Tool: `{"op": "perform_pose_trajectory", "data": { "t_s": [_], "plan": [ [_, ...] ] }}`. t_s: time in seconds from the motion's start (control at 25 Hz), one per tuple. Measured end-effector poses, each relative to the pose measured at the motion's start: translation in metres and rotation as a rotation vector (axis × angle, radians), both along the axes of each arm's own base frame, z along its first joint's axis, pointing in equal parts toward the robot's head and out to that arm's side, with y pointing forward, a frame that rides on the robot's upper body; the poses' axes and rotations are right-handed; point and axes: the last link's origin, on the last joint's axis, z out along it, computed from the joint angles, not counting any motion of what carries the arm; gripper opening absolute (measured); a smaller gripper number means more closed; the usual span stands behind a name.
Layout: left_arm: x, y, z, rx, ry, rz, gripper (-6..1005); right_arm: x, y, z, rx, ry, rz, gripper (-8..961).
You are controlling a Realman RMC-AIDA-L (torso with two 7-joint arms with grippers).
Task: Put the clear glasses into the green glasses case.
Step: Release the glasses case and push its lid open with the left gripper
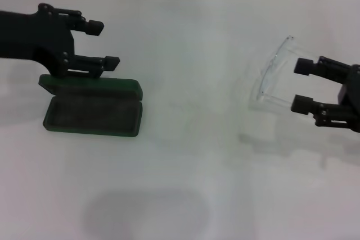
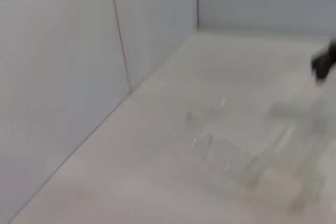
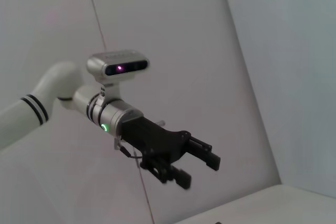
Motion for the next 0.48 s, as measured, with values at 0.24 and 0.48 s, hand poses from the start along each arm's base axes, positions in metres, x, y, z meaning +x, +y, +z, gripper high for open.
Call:
{"op": "perform_pose_trajectory", "data": {
  "t_s": [0.24,0.48],
  "plan": [
    [0.015,0.003,-0.031,-0.046,0.390,-0.088,744,0.009,-0.012,0.002,0.008,0.029,-0.030,871],
    [0.009,0.013,-0.058,-0.057,0.583,-0.067,740,0.007,-0.017,0.001,0.011,0.054,0.002,869]
  ]
}}
